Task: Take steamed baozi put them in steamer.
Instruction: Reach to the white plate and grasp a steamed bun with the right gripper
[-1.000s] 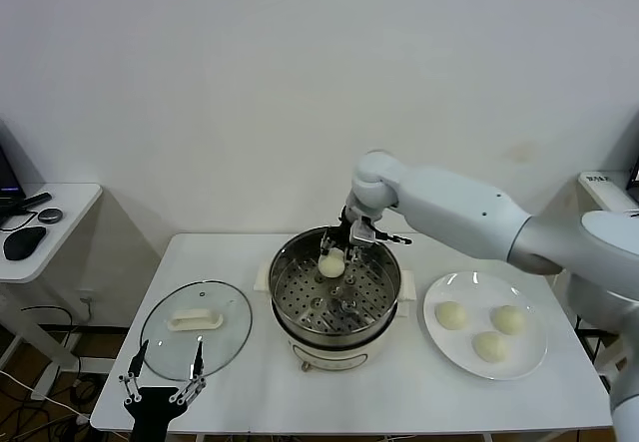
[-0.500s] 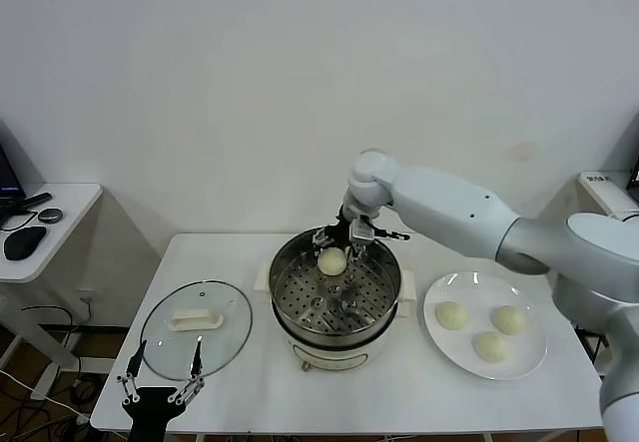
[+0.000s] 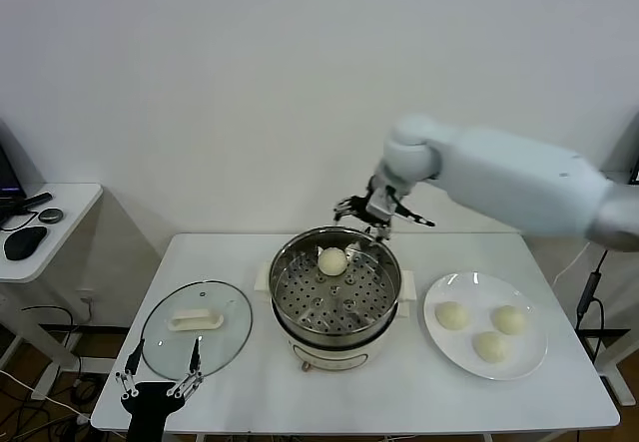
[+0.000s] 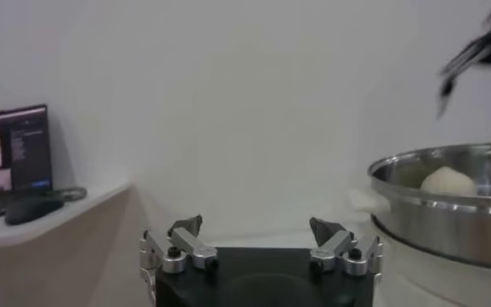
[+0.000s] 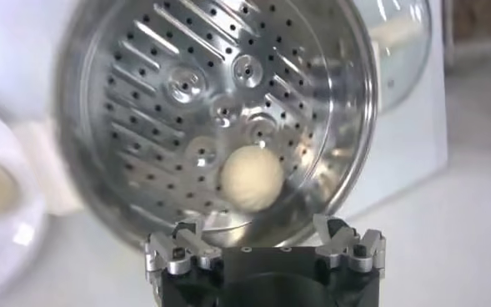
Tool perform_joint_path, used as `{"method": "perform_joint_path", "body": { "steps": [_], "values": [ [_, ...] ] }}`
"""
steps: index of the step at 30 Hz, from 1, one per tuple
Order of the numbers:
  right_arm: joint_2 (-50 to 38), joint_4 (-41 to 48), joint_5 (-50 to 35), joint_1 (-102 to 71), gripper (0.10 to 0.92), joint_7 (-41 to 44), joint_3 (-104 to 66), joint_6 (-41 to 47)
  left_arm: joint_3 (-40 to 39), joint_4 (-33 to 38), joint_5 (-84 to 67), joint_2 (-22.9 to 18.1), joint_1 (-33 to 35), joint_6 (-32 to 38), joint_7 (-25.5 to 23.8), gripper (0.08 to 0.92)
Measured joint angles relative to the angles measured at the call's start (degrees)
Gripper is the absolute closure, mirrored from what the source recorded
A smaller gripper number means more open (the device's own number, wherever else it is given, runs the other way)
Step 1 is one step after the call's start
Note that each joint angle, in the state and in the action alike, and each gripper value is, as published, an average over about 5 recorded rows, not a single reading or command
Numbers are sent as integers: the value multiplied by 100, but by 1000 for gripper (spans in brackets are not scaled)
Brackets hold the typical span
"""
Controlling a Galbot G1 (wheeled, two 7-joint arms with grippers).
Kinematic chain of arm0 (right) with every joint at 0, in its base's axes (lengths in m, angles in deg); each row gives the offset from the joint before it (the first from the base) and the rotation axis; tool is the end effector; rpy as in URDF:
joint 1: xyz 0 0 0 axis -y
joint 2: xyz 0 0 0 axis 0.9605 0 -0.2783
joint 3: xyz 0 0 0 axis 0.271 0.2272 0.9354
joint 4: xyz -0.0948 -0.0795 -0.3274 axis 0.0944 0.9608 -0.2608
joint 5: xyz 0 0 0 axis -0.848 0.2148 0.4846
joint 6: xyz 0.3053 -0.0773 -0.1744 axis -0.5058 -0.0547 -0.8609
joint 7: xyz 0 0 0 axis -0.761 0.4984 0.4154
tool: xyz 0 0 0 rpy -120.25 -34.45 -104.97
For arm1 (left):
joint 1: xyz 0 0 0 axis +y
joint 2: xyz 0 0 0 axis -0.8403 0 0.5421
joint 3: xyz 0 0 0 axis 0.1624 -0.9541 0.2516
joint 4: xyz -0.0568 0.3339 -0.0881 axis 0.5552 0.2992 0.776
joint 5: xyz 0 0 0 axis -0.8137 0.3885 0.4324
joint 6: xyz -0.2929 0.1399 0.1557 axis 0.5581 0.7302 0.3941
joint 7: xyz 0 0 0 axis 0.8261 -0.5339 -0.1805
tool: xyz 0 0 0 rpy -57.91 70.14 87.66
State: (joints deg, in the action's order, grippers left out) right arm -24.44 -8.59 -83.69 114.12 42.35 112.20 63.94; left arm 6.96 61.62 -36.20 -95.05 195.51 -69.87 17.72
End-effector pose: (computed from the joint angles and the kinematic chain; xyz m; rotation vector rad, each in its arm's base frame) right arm 0.5315 0.0351 -0.0056 1.7456 -0.9424 2.1543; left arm 0.0982 0.0478 -0.2890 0.1508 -3.0358 -0.2565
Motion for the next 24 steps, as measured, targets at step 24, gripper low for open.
{"method": "perform_joint_path", "body": {
  "steps": [24],
  "values": [
    [-2670, -396, 206, -3342, 203, 179, -2507, 2347, 83, 30, 39, 72, -242, -1041, 190, 177]
  ]
}}
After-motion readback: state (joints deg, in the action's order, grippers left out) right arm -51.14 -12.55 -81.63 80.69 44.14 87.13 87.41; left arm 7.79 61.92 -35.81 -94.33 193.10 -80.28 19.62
